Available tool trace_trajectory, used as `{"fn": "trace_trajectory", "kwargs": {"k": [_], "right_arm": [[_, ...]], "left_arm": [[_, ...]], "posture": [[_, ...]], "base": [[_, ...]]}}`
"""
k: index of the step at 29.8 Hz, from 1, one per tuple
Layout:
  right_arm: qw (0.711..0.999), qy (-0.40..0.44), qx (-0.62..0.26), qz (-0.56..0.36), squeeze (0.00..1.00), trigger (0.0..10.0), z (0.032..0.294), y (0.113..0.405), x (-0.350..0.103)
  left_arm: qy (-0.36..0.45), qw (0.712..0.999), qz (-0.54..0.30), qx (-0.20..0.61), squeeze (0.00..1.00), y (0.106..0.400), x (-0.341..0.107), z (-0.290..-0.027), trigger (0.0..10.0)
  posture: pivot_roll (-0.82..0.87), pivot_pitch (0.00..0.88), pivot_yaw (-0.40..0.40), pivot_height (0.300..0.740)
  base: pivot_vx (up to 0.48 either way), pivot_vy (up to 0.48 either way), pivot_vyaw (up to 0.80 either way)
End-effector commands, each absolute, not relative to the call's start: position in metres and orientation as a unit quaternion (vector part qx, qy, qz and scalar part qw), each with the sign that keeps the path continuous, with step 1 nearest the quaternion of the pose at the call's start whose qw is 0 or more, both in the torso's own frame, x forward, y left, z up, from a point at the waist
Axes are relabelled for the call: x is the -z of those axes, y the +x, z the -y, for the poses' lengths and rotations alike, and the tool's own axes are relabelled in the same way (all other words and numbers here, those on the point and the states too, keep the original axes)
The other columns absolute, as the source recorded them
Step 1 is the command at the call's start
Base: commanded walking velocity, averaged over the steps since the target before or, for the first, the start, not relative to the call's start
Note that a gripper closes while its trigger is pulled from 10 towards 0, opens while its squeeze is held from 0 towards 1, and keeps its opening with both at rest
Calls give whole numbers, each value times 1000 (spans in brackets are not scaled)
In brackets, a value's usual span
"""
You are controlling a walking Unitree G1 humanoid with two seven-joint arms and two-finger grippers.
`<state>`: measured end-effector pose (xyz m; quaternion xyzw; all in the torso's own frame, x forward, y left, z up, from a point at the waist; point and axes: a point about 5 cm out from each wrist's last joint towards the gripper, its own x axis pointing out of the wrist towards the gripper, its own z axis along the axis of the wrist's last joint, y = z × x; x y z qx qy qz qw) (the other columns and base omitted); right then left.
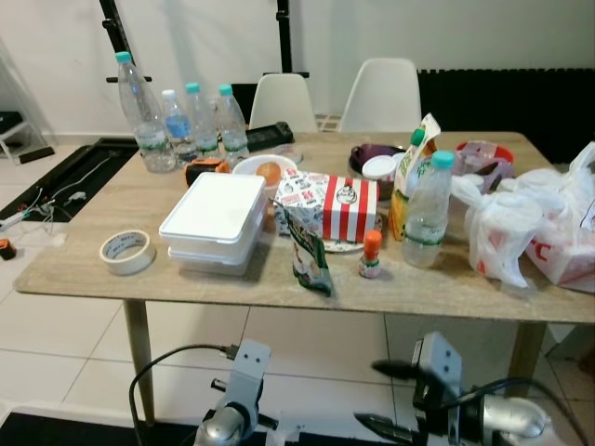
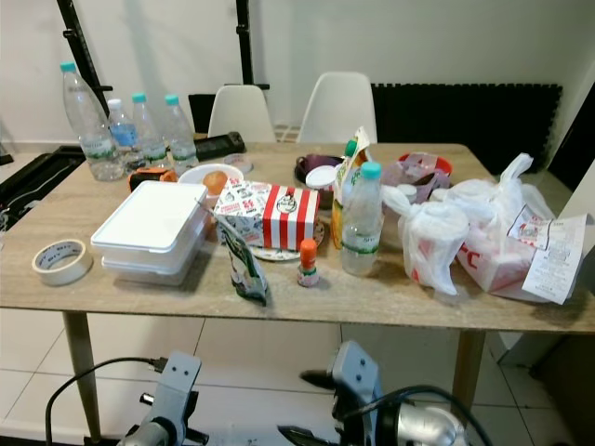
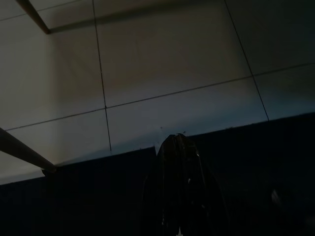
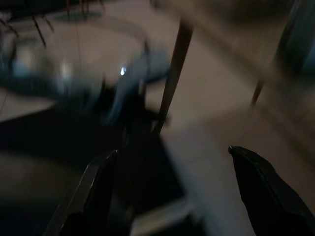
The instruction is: Restocking fridge
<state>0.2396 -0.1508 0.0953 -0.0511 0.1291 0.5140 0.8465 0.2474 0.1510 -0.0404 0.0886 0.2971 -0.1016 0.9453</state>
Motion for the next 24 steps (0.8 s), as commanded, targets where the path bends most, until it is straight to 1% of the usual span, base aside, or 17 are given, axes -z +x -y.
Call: {"fn": "trace_trajectory", "kwargs": {"k": [1,2,3,5,6,7,8,9,12,16,18,20,21,22,23,24], "right_arm": [[877,-55,-470,-81,0,10000,149,256,-113],[877,-55,-470,-81,0,10000,149,256,-113],[909,-54,-412,-36,0,10000,142,277,-132],[909,-54,-412,-36,0,10000,142,277,-132],[922,-47,-383,-24,114,10000,138,287,-139],[929,-36,-368,-15,412,10000,134,293,-145],[935,-25,-353,-8,1000,10000,129,298,-150],[935,-25,-353,-8,1000,10000,129,298,-150],[938,-27,-345,-6,1000,10000,117,307,-152],[944,-50,-325,-3,1000,10000,115,313,-150],[957,-76,-278,1,1000,10000,116,321,-145],[971,-81,-225,-5,1000,10000,121,328,-139],[977,-80,-199,-8,753,10000,124,332,-137],[977,-80,-199,-8,753,10000,124,332,-137],[981,-79,-179,-7,463,10000,126,334,-137],[988,-69,-139,-1,0,10000,130,340,-138]], "left_arm": [[83,948,-289,102,0,245,41,-151,10000],[83,948,-289,102,0,245,41,-151,10000],[85,951,-275,116,0,247,38,-148,10000],[85,951,-275,116,0,247,38,-148,10000],[84,952,-262,134,0,247,36,-143,10000],[84,952,-250,151,0,248,34,-139,10000],[86,953,-237,169,0,248,31,-135,10000],[86,953,-237,169,0,248,31,-135,10000],[89,954,-208,197,0,251,25,-128,10000],[86,955,-194,206,0,252,21,-127,10000],[83,958,-161,222,0,254,13,-124,10000],[79,959,-130,238,0,257,3,-121,10000],[78,959,-119,245,0,258,-1,-120,10000],[78,959,-119,245,0,258,-1,-120,10000],[77,959,-111,250,0,259,-4,-118,10000],[77,959,-101,255,0,260,-7,-117,10000]], "posture": [[-57,25,35,740],[-57,25,35,740],[-56,28,36,740],[-56,28,36,740],[-56,30,37,740],[-52,32,36,740],[-48,33,33,740],[-48,33,33,740],[-40,36,25,740],[-36,36,21,740],[-36,37,21,740],[-29,38,18,740],[-26,39,18,740],[-26,39,18,740],[-26,39,18,740],[-26,40,19,740]], "base": [[0,0,0],[0,0,0],[0,0,0],[0,0,0],[0,0,0],[0,0,0],[0,0,0],[0,0,0],[0,0,0],[0,0,0],[0,0,0],[0,0,0],[0,0,0],[0,0,0],[0,0,0],[0,0,0]]}}
